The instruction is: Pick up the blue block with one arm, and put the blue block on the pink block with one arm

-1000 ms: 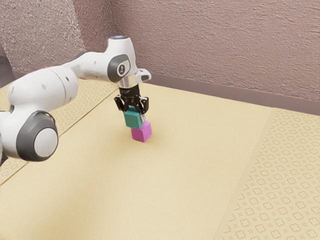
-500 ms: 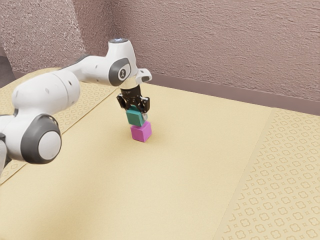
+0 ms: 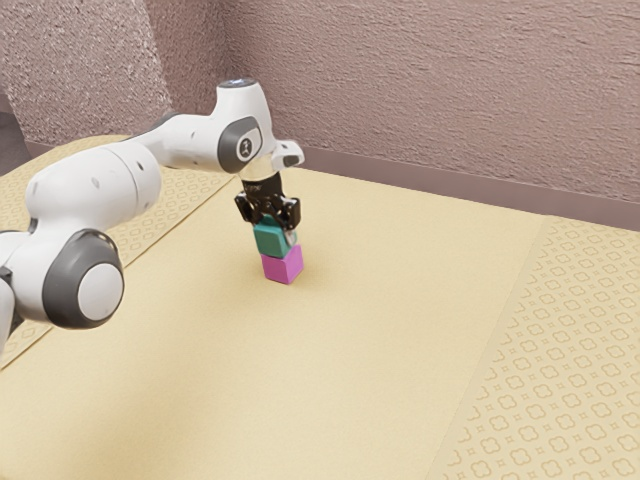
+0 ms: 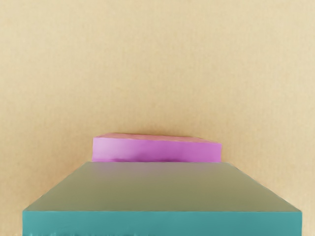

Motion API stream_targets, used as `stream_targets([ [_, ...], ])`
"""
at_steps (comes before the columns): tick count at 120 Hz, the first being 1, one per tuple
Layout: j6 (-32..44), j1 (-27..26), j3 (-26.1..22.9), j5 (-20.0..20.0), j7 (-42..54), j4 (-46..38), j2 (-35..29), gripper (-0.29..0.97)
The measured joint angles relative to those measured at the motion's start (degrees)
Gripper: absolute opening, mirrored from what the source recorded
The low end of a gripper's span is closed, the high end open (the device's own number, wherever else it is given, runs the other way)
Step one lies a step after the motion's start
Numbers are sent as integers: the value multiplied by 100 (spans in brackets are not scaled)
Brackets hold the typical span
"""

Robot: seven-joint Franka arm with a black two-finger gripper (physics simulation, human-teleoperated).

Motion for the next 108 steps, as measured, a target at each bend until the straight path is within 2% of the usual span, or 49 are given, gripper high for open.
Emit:
stream_targets([
  [108, 197, 0, 82, 19, 89, 36, 13, 35],
])
